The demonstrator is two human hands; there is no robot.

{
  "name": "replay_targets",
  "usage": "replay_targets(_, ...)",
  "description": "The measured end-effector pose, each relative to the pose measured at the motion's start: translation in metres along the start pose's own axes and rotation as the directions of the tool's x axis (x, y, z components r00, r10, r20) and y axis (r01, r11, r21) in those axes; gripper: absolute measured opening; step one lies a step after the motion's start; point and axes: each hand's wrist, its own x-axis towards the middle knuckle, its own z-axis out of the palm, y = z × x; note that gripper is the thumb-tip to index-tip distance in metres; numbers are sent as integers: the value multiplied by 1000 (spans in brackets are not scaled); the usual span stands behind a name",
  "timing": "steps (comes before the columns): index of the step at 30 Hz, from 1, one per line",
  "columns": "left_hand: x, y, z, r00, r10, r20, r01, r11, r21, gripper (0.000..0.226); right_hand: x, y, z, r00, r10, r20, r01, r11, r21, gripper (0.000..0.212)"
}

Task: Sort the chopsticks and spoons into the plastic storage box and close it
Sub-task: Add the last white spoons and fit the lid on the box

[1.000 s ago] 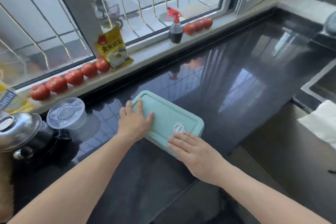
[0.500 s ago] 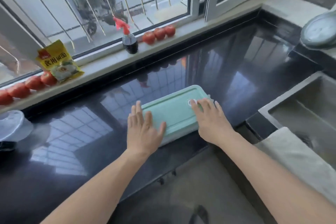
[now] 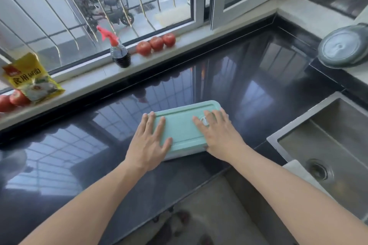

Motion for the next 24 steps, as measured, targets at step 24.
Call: replay_targets(24, 355, 51, -40, 936, -75, 343, 82, 997, -5, 55, 211, 352, 26, 722, 690, 58, -692, 720, 49, 86)
